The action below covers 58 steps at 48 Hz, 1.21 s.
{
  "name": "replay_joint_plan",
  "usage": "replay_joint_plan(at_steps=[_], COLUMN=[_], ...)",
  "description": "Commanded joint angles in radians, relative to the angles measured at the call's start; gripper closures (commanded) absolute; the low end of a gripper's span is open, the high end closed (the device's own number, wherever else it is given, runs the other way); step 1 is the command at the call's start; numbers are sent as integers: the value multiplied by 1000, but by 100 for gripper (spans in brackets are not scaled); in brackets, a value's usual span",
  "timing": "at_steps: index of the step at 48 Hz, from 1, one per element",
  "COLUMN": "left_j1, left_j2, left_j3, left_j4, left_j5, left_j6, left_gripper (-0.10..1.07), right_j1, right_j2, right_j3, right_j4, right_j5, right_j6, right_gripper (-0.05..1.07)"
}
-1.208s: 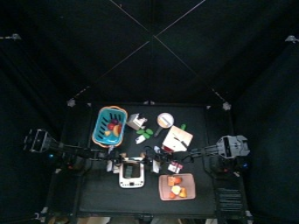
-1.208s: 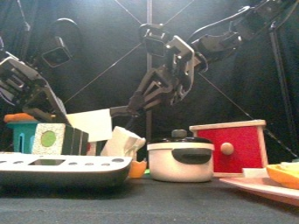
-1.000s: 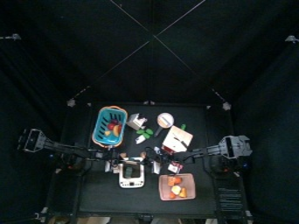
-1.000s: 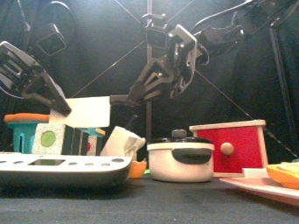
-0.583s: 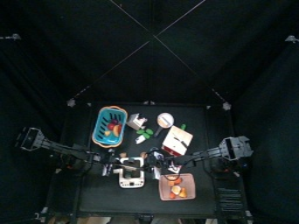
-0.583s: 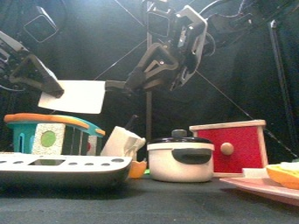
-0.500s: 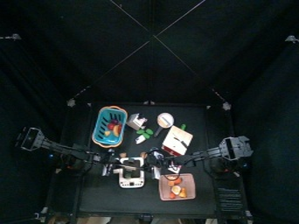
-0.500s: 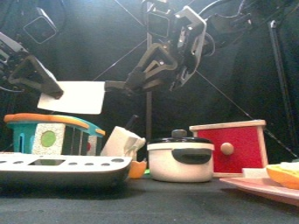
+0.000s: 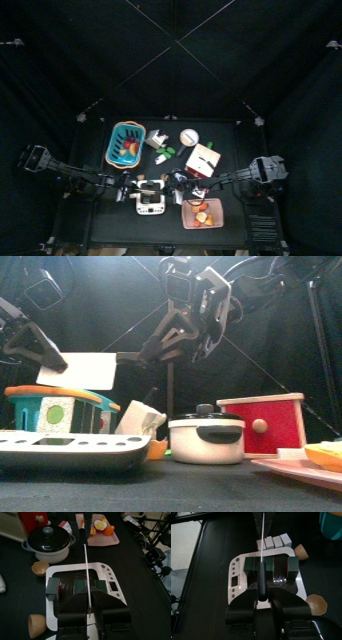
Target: Cut sushi roll
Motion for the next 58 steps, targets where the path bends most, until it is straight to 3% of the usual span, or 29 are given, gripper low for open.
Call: replay_joint_plan(at_steps=[1, 10, 34, 58], left_j1=[2, 2, 2, 2], left_j2=[25, 66, 75, 198], left_j3=[-17, -21, -18, -38], left_j4=[-5, -6, -9, -34], left_j5=[-5, -14, -15, -15], left_j6=[2, 3, 2, 2], left_gripper=[53, 53, 53, 53], right_j1=[2, 2, 2, 9], right_j2=[-17, -11, 20, 72], right_j3=[-31, -32, -25, -23], right_j4=[5, 8, 25, 63], right_j5=[-11, -11, -11, -9], right_j6=[-2, -2, 0, 0], right_gripper=[52, 52, 52, 52])
